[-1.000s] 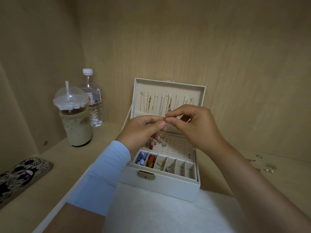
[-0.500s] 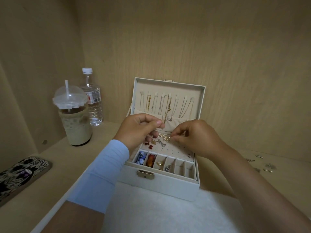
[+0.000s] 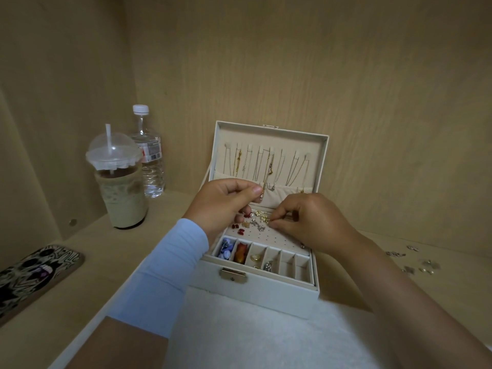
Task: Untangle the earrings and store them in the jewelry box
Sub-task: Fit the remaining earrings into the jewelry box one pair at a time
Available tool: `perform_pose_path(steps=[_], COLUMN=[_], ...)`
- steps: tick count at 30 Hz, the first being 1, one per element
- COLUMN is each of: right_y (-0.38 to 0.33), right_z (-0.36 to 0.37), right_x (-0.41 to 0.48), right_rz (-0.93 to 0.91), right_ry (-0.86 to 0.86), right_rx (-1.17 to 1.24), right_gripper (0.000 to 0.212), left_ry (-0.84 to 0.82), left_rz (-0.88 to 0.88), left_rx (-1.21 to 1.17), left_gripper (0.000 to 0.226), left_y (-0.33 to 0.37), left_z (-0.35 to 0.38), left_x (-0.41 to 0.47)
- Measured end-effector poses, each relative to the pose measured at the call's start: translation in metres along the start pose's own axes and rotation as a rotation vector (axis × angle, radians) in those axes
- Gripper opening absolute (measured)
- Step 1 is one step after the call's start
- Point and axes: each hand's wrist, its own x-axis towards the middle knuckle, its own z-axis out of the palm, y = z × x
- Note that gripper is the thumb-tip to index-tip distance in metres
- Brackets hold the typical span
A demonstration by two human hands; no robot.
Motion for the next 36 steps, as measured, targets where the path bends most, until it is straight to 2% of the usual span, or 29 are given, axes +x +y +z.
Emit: perform_pose_path(steps=[8,17,21,26,32,36], right_y=[0.001,-0.003,-0.004,-0.007,-0.011,-0.011], right_z=[0.0,0.0,-0.005,-0.001,-0.006,-0.007], right_x=[0.0,0.0,0.001,0.0,0.002,0.005], right_rz=[0.059,0.036,0.011,-0.053,-0.054,0.051], right_ry=[-0.016,-0.004,-0.046,0.021,-0.101,-0.168], right_rx=[0.016,-0.021,-0.112,-0.234,-0.229,-0.183], right_gripper=[0.007,0.004,0.006,0.007,0.012,0.011], left_ry=[-0.013,-0.023,-0.035,-0.022,-0.003,-0.001], left_rz=[-0.007,-0.012,-0.011,0.01,0.036,0.042], left_rx=[-0.009,0.041,0.064,0.075,0.079,0.105], left_gripper=[0.011,0.011,0.012,0.013,0.013,0.013], left_y=[-0.001,-0.003,-0.003,-0.004,-0.003,-0.004], left_z=[0.0,0.001,0.002,0.003,0.002,0.003], left_x=[0.0,0.001,0.001,0.001,0.002,0.002])
